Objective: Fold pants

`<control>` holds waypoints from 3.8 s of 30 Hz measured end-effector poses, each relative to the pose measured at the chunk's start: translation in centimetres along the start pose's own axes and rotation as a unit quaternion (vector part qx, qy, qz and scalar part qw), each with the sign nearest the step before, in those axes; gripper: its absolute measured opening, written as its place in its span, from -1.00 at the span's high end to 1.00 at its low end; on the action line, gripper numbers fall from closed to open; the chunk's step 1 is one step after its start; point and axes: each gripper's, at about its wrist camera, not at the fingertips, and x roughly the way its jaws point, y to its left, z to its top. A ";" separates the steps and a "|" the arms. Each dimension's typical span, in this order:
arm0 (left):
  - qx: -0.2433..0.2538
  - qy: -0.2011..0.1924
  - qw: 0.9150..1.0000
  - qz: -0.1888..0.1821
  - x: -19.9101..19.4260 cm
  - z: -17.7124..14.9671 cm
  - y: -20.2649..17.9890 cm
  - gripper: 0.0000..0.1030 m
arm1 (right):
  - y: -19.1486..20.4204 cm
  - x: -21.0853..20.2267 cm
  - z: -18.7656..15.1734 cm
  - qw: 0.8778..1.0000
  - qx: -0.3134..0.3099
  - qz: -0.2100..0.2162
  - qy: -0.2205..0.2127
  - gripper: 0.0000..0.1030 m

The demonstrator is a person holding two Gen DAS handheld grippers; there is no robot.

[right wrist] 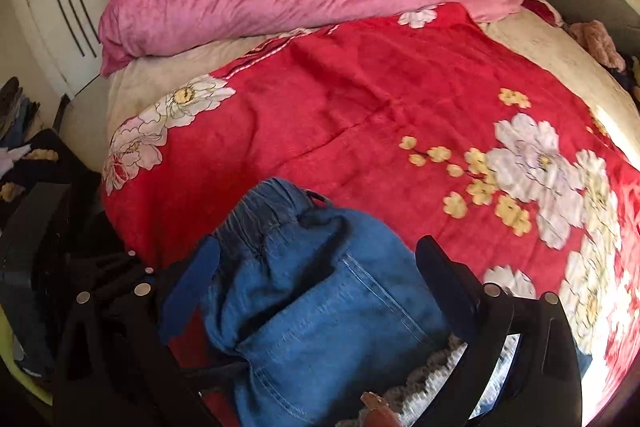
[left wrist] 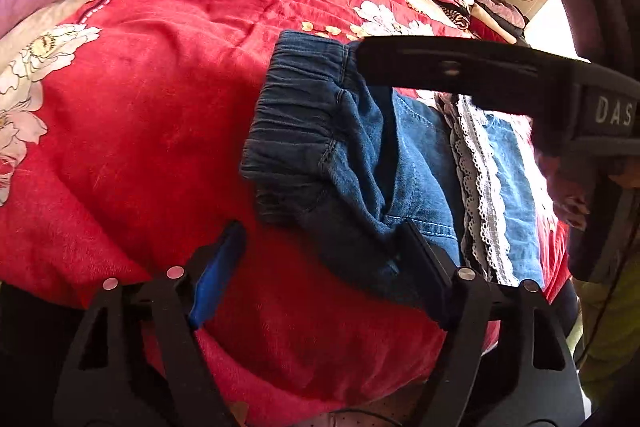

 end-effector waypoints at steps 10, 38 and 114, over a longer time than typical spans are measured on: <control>0.003 -0.003 1.000 0.002 0.3 -0.1 -0.1 -0.39 | 0.7 5.6 0.6 0.999 -0.008 0.027 0.042 -0.22; 0.070 0.003 0.994 -0.081 0.8 1.9 -8.4 -0.81 | -9.8 -10.4 -7.8 0.964 0.150 0.169 -0.142 0.34; 0.171 0.019 0.985 -0.015 6.2 6.8 -13.4 -0.05 | -2.7 -11.1 -20.0 0.944 0.316 0.025 -0.093 -0.06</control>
